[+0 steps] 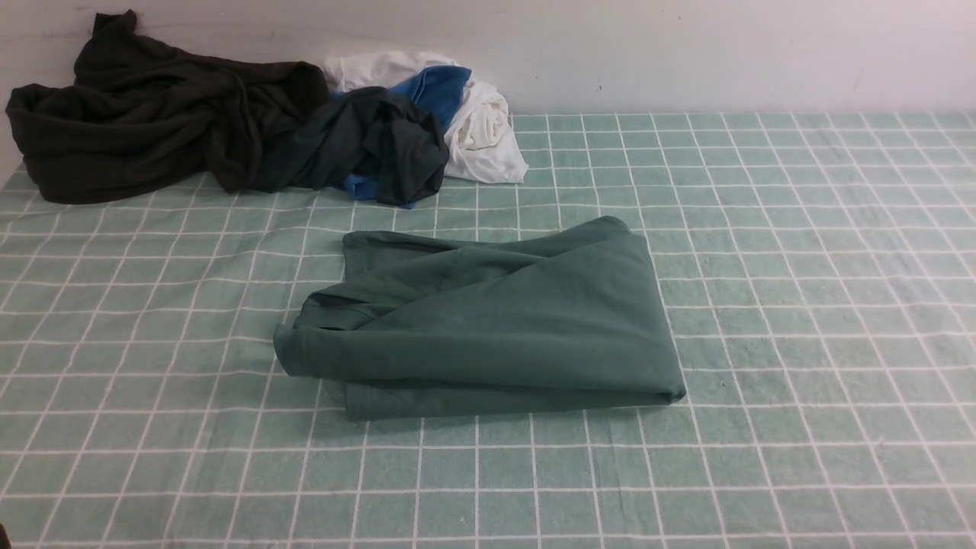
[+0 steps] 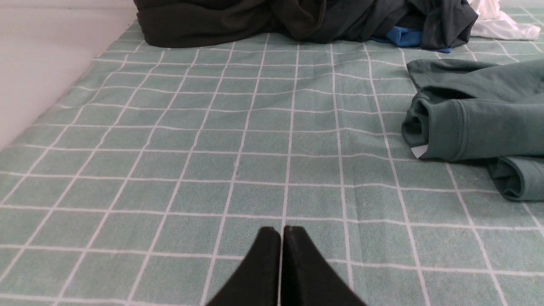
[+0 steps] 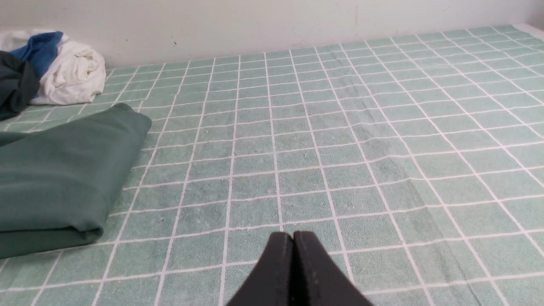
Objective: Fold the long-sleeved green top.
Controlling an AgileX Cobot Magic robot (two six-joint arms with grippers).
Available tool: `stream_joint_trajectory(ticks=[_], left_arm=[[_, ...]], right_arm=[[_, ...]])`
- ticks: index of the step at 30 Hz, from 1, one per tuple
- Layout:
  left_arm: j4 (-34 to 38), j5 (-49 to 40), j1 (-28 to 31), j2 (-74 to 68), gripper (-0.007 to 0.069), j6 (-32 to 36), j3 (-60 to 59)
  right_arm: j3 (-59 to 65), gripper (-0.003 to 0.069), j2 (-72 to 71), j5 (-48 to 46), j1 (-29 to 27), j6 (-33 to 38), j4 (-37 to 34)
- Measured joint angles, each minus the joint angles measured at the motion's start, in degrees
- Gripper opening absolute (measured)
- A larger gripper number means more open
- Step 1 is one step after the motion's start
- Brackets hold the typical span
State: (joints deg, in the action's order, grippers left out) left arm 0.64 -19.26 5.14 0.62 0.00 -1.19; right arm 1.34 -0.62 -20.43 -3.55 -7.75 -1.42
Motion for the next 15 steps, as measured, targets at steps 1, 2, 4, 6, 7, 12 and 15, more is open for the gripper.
stream_joint_trajectory(ticks=[1,2,4,6,7,12,15], left_arm=[[0.0,0.0,0.0,0.0,-0.0004,0.0,0.0],[0.0,0.0,0.0,0.0,-0.0004,0.0,0.0],[0.0,0.0,0.0,0.0,-0.0004,0.0,0.0],[0.0,0.0,0.0,0.0,-0.0004,0.0,0.0],[0.0,0.0,0.0,0.0,-0.0004,0.0,0.0],[0.0,0.0,0.0,0.0,-0.0004,0.0,0.0],[0.0,0.0,0.0,0.0,-0.0004,0.0,0.0]], right_arm=[[0.0,-0.0014,0.0,0.0,0.0,0.0,0.0],[0.0,-0.0014,0.0,0.0,0.0,0.0,0.0],[0.0,-0.0014,0.0,0.0,0.0,0.0,0.0],[0.0,-0.0014,0.0,0.0,0.0,0.3,0.0],[0.0,-0.0014,0.0,0.0,0.0,0.6,0.0],[0.0,-0.0014,0.0,0.0,0.0,1.3,0.0],[0.0,-0.0014,0.0,0.0,0.0,1.3,0.0]])
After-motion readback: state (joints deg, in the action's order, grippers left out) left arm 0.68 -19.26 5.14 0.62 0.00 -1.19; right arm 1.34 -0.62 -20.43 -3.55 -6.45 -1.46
